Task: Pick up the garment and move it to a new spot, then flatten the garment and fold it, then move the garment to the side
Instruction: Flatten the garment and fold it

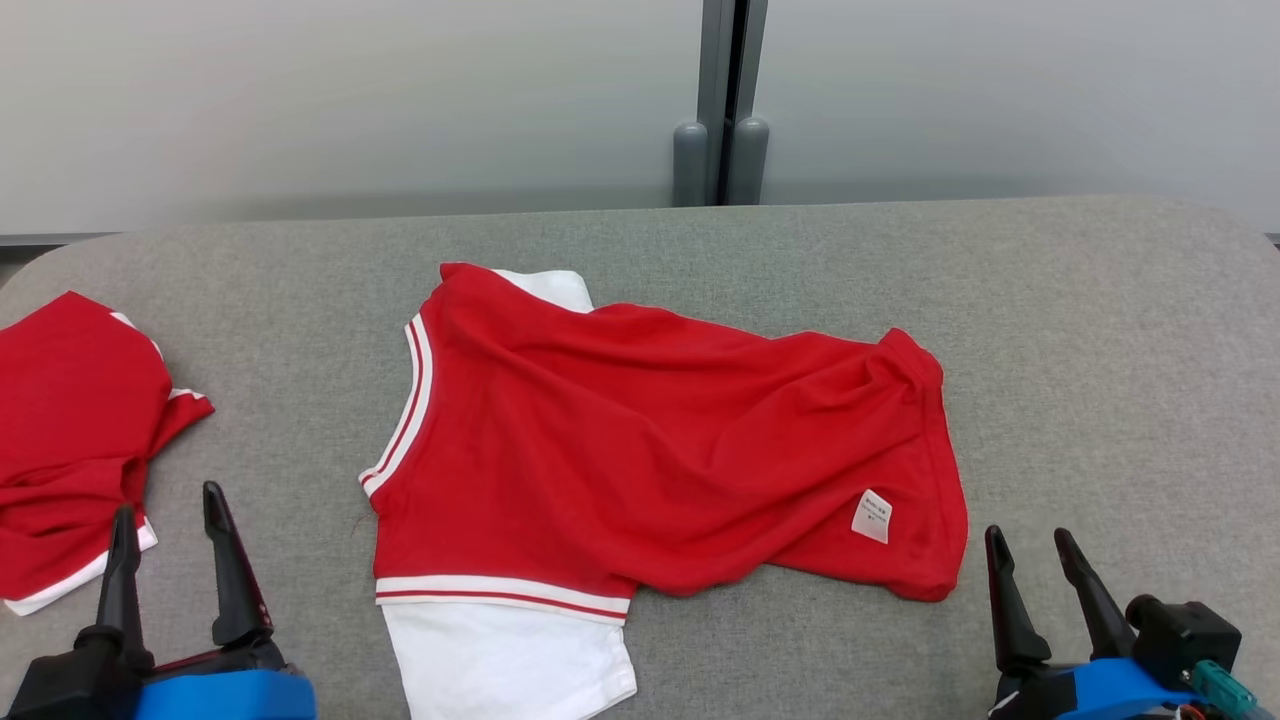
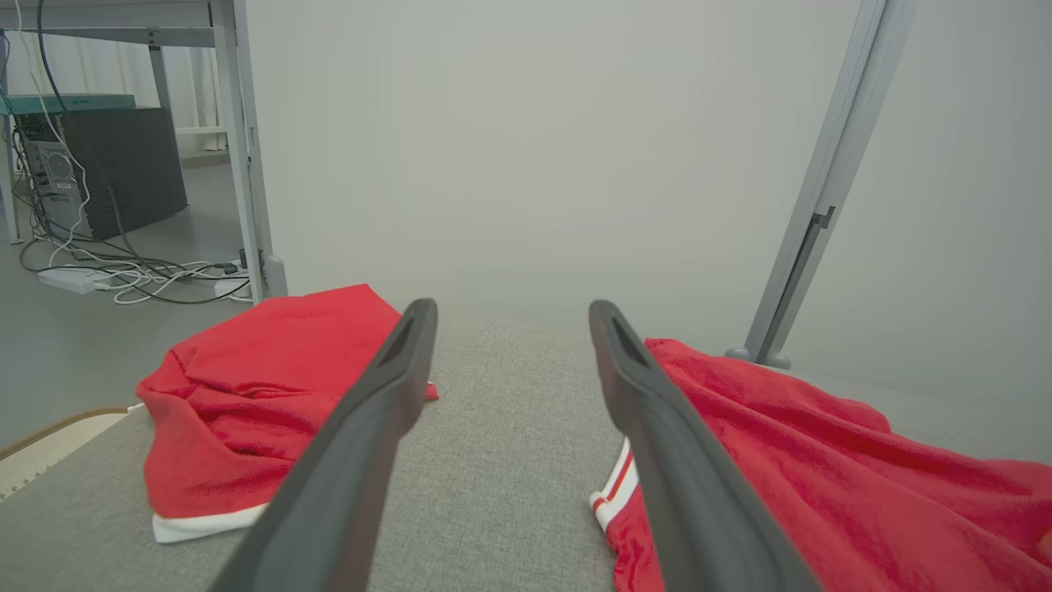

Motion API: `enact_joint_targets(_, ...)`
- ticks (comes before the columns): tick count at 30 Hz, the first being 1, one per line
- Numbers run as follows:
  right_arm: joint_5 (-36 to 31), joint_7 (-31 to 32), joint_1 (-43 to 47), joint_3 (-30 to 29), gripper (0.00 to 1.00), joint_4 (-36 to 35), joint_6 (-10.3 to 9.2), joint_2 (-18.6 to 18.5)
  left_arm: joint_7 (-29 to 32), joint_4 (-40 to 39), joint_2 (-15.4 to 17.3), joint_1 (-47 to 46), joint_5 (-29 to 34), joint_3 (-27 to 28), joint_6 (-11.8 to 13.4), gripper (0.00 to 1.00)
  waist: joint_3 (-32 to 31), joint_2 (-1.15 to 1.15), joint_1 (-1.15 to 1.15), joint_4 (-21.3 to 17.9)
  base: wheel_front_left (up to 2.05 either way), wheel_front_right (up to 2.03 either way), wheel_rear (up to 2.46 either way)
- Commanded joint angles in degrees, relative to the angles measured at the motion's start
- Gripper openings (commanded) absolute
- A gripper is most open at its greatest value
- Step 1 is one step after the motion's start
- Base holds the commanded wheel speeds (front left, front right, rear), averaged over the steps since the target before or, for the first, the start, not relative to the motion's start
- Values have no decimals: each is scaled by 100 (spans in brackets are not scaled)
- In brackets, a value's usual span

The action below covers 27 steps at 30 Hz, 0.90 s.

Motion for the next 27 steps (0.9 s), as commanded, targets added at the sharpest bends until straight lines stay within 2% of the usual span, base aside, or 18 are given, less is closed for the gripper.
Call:
enact_joint_targets(1, -36, -22, 76, -18, 100, 22, 2, -16, -25, 26, -23, 62, 41, 57, -48, 100, 4, 0, 0, 8, 0, 0, 0)
enact_joint_targets(7, -28, -22, 118, 7, 100, 261, 2, -34, -25, 169, -179, -68, 299, 403, -326, 100, 46, 0, 0, 47, 0, 0, 0)
enact_joint_targets(22, 88, -2, -510, 427, 100, 1473, 2, -54, -25, 347, -227, -185, 403, 397, -411, 100, 169, 0, 0, 165, 0, 0, 0)
enact_joint_targets(23, 126, -2, -540, 456, 37, 1570, 2, -52, -25, 355, -227, -192, 404, 396, -418, 100, 177, 0, 0, 173, 0, 0, 0)
enact_joint_targets(24, 147, -3, -565, 488, 0, 1648, 2, -50, -25, 361, -227, -191, 399, 389, -423, 100, 187, 0, 0, 181, 0, 0, 0)
enact_joint_targets(27, 195, -12, -639, 523, 0, 1759, 2, -82, -25, 353, -227, -176, 379, 357, -376, 100, 207, 0, 0, 179, 0, 0, 0)
